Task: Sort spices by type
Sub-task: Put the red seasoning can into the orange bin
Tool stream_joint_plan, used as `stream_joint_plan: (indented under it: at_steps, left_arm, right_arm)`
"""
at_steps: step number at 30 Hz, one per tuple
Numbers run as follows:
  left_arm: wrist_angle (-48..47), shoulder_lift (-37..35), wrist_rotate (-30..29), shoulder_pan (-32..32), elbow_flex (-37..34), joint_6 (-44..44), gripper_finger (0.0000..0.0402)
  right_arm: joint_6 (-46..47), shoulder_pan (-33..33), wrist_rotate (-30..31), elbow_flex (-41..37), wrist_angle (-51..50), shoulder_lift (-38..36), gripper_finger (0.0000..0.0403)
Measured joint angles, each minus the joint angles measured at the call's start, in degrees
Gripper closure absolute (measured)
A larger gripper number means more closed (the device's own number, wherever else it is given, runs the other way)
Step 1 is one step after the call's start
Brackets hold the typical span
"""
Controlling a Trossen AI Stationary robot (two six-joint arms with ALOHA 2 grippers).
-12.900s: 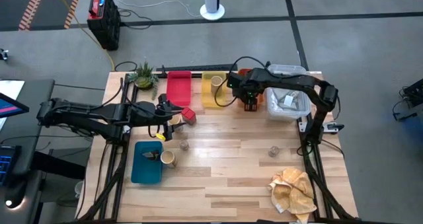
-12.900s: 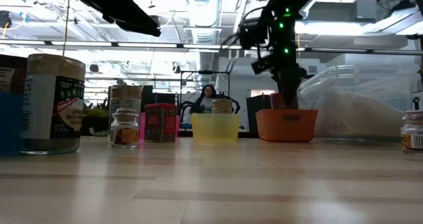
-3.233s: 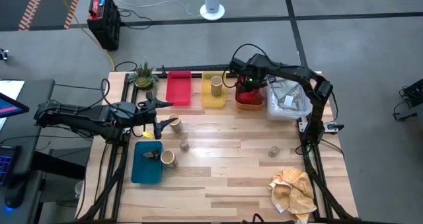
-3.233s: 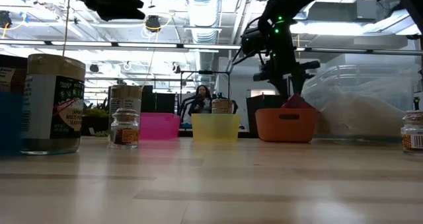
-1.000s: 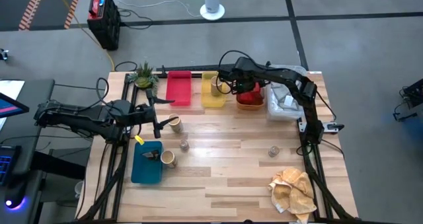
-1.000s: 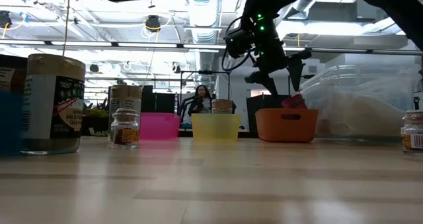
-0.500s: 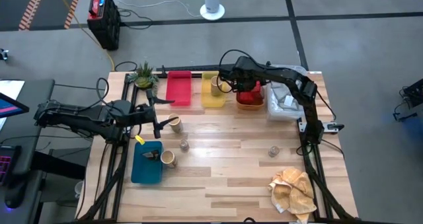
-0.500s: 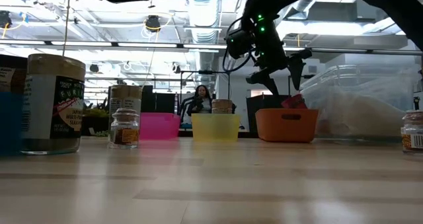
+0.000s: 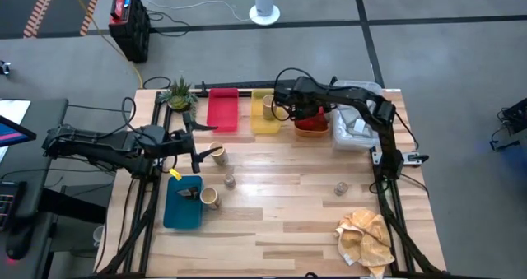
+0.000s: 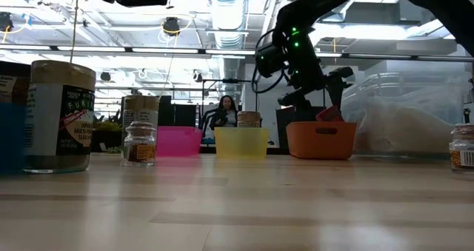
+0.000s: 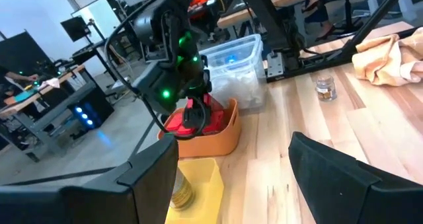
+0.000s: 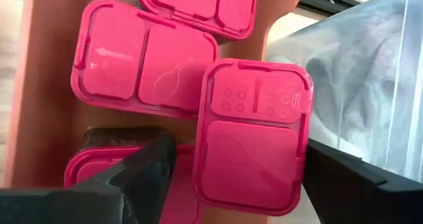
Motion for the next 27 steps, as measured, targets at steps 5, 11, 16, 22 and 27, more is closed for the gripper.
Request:
stream_joint_plan:
  at_steps: [5,11,16,22,27]
  left_arm:
    - [0.1,0.0,0.0,0.0,0.0,-0.1,0.0125]
    - [0.3,0.0,0.0,0.0,0.0,-0.1,0.0125]
    - [0.3,0.0,0.0,0.0,0.0,0.1,0.0125]
    - [0.3,0.0,0.0,0.0,0.0,0.2,0.0125]
    - [0.3,0.0,0.0,0.0,0.0,0.2,0.0125]
  right_arm:
    - [-0.7,-0.2,1.7,-0.1,0.2,0.0,0.0074]
    - [-1.6,-1.5,1.5,-0.1,0.2,0.1,0.0102]
    - [-2.1,-1.8,1.1,-0.2,0.0,0.2,0.0156]
    - [-3.2,-1.7,0.8,-0.2,-0.4,0.2,0.0165]
    - [-3.9,-0.6,0.7,0.5,-1.6,-1.2,0.0165]
